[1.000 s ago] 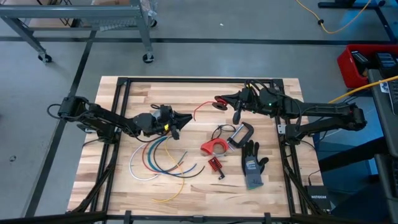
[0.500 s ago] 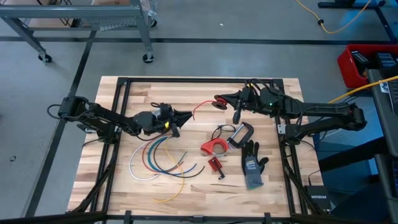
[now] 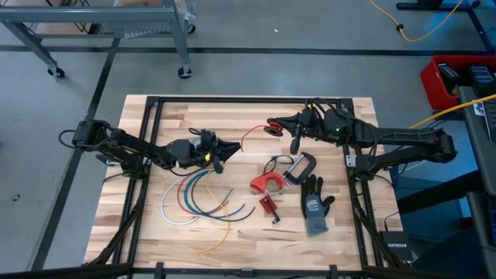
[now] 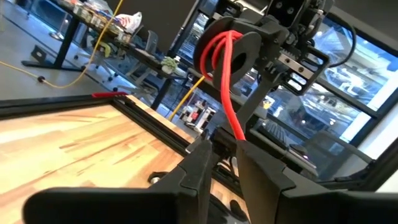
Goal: Coil cords
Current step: Coil the red wire onto the spool
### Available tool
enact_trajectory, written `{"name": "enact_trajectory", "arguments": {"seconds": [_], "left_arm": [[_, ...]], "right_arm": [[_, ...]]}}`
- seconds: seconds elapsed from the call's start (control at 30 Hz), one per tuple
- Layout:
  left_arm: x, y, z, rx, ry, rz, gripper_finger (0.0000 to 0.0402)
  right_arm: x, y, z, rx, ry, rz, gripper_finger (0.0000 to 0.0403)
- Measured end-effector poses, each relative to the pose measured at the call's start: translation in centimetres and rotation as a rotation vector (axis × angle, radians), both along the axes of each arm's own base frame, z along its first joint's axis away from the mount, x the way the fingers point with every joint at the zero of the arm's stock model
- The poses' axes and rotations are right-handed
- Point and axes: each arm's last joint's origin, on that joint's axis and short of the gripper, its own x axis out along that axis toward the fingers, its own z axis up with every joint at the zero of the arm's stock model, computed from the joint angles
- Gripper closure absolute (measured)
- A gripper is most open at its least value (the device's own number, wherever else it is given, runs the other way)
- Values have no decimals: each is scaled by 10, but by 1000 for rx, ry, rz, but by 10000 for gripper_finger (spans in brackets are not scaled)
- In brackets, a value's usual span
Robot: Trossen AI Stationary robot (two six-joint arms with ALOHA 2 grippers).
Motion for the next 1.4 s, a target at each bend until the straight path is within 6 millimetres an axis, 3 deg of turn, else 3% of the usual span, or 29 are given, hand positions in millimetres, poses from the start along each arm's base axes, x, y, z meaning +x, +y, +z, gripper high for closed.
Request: {"name": "enact_trajectory", "arguments": {"seconds": [0.33,0.87,1.4], "left_arm": [[0,-2,0,-22,-7,-15,301],[0,1,0,-25,-8,-4,306],[0,1,-1,-14,4,-3,306]], "right_arm": [[0,0,0,0,1,0,400],[0,0,-1,0,7,1,400],[15,-2,-7,-2,-1,0,400]]}}
